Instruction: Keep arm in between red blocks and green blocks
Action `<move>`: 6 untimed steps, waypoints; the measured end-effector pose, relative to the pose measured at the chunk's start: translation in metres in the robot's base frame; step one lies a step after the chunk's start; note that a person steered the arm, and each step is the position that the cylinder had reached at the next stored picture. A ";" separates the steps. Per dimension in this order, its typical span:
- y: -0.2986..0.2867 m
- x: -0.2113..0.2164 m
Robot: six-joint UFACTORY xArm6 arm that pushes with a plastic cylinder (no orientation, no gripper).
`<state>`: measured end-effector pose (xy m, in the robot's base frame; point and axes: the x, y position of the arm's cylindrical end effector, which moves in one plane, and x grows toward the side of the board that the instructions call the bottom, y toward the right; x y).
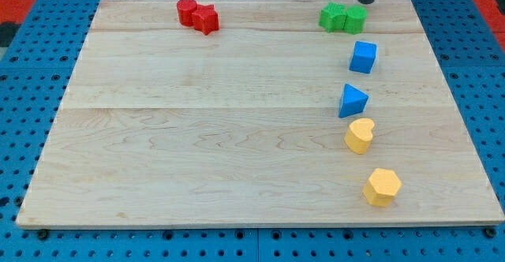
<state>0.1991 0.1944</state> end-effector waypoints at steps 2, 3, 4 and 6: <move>-0.005 0.030; -0.013 0.010; -0.071 -0.008; -0.122 0.045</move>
